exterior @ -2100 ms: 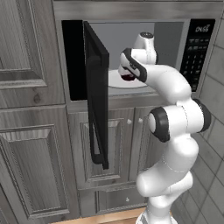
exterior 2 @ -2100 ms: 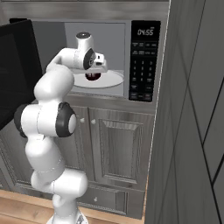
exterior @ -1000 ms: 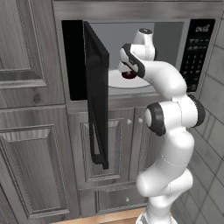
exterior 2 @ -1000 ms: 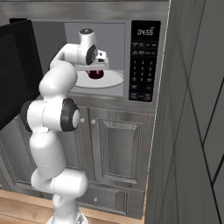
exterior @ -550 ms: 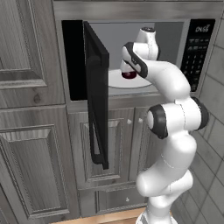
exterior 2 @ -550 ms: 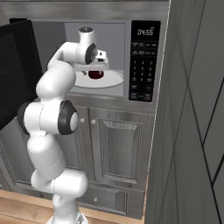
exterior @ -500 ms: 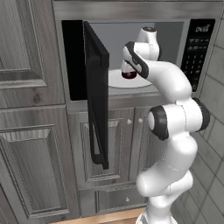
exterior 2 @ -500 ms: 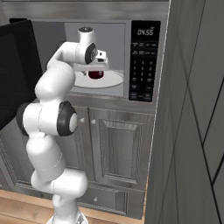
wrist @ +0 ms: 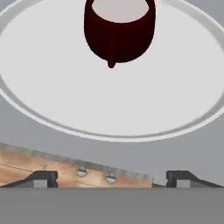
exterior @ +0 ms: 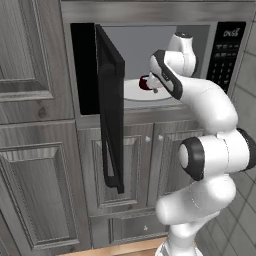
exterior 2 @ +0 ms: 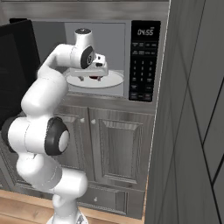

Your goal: Pick the mug from the counter and place it inside the microwave. Then close the microwave.

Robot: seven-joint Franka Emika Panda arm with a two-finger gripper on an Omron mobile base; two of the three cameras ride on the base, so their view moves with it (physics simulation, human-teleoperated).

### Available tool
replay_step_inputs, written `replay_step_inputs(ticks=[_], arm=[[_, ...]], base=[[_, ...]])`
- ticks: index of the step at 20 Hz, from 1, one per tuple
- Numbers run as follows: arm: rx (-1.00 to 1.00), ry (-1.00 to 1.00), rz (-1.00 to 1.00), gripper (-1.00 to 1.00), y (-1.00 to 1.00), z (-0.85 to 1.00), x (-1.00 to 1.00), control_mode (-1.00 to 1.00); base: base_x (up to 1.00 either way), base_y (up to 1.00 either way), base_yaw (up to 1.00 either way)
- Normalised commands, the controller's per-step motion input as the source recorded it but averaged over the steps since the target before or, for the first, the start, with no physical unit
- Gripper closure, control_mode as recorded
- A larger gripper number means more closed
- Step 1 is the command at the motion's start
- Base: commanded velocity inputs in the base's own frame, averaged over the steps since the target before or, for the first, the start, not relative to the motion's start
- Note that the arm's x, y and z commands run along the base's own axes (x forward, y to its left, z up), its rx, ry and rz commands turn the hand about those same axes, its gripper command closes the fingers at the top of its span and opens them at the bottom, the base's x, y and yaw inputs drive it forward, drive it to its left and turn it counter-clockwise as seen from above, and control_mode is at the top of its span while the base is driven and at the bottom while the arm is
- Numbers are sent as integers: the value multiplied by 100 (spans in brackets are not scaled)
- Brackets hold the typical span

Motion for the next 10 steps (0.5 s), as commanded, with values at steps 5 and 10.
replay_step_inputs(ticks=[5, 10], arm=[[0, -1, 0, -100, 0, 12, -85, -100], [0, -3, 0, -100, 0, 22, -93, -100]], base=[[0, 0, 0], [0, 0, 0]])
